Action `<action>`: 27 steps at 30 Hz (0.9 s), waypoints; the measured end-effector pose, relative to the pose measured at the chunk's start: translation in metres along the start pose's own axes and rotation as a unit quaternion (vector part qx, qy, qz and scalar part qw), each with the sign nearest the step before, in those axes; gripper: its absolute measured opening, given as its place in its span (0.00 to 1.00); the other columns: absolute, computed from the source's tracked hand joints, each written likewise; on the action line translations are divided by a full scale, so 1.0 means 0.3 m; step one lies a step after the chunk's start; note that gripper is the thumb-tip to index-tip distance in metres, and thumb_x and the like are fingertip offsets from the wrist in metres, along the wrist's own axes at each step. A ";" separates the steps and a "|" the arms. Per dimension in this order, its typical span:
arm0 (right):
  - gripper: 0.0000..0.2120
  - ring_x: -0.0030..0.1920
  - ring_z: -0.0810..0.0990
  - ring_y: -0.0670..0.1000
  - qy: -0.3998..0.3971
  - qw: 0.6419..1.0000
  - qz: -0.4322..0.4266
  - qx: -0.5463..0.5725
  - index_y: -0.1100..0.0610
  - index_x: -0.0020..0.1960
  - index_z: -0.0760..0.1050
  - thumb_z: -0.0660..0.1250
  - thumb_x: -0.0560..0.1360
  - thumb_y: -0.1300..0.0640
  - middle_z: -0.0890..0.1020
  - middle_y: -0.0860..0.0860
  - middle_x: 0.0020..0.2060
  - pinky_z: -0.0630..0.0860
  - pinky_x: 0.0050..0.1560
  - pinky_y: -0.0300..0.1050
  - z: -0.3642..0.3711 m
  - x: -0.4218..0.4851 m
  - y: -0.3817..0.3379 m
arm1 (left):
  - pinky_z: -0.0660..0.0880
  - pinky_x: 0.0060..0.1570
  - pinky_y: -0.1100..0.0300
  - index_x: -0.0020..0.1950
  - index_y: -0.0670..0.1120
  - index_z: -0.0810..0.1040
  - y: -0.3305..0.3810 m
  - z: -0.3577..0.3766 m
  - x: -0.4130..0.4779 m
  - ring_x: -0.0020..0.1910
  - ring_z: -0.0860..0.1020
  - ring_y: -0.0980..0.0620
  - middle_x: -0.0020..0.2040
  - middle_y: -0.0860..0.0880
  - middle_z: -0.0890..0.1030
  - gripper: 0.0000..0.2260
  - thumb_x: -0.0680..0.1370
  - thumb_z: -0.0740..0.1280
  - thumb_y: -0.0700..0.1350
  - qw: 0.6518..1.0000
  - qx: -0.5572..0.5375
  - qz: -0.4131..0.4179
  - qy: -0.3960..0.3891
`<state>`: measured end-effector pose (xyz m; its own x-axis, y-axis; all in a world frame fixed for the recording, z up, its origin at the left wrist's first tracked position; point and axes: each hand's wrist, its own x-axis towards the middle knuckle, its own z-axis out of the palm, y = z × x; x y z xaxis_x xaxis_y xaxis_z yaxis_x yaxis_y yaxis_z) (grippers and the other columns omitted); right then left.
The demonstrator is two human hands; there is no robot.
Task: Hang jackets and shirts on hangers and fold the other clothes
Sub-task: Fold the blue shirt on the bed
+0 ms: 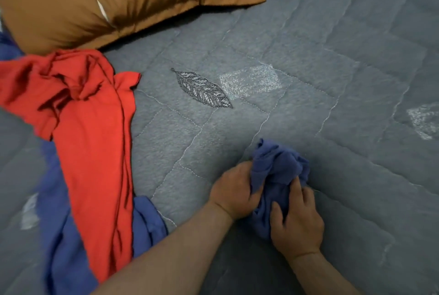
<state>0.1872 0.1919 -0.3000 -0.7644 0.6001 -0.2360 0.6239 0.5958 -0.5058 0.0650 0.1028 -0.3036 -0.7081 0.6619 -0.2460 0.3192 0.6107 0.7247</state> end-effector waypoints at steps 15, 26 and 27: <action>0.48 0.59 0.80 0.59 -0.390 0.774 0.156 0.473 0.64 0.60 0.79 0.84 0.45 0.44 0.82 0.61 0.56 0.70 0.66 0.59 -0.428 -0.437 -0.726 | 0.75 0.62 0.50 0.64 0.43 0.75 0.275 -0.737 -0.949 0.61 0.79 0.47 0.57 0.47 0.83 0.33 0.62 0.79 0.53 0.803 -0.529 -0.206 0.181; 0.52 0.36 0.84 0.49 -0.531 0.739 -0.181 0.373 0.58 0.64 0.72 0.87 0.42 0.52 0.86 0.58 0.38 0.79 0.35 0.36 -0.733 -1.212 -1.731 | 0.76 0.48 0.68 0.66 0.47 0.71 0.495 -1.404 -2.070 0.57 0.80 0.60 0.55 0.54 0.84 0.49 0.47 0.84 0.54 0.723 -0.504 -0.123 0.456; 0.52 0.38 0.85 0.49 -0.530 0.737 -0.205 0.364 0.55 0.63 0.73 0.86 0.40 0.51 0.86 0.58 0.39 0.80 0.37 0.38 -0.749 -1.278 -1.795 | 0.77 0.46 0.67 0.66 0.45 0.72 0.510 -1.430 -2.135 0.55 0.81 0.57 0.54 0.50 0.84 0.48 0.47 0.83 0.51 0.701 -0.501 -0.123 0.493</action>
<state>0.1809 -0.2390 0.2493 -0.8029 -0.5366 -0.2597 0.3466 -0.0659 -0.9357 0.2973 -0.4140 0.2410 -0.9126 -0.3330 -0.2374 -0.1426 -0.2849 0.9479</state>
